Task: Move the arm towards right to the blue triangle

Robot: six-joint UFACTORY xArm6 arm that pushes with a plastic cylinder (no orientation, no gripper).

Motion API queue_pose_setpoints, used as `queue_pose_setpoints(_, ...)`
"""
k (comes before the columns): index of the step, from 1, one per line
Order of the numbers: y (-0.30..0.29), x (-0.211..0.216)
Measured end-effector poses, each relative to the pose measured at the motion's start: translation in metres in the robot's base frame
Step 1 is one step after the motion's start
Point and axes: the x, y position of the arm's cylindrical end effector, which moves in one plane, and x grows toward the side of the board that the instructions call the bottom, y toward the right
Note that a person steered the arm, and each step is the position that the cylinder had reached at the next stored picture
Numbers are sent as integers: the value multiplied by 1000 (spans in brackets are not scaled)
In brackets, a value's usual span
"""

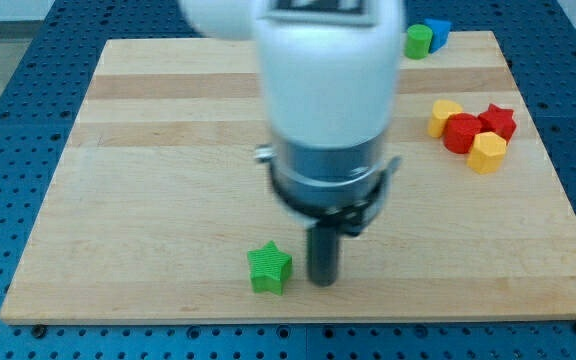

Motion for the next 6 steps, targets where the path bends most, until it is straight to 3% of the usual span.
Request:
queue_pose_setpoints(1,58,-25)
queue_pose_setpoints(3,247,-56)
queue_pose_setpoints(4,307,-70)
queue_pose_setpoints(6,309,-74)
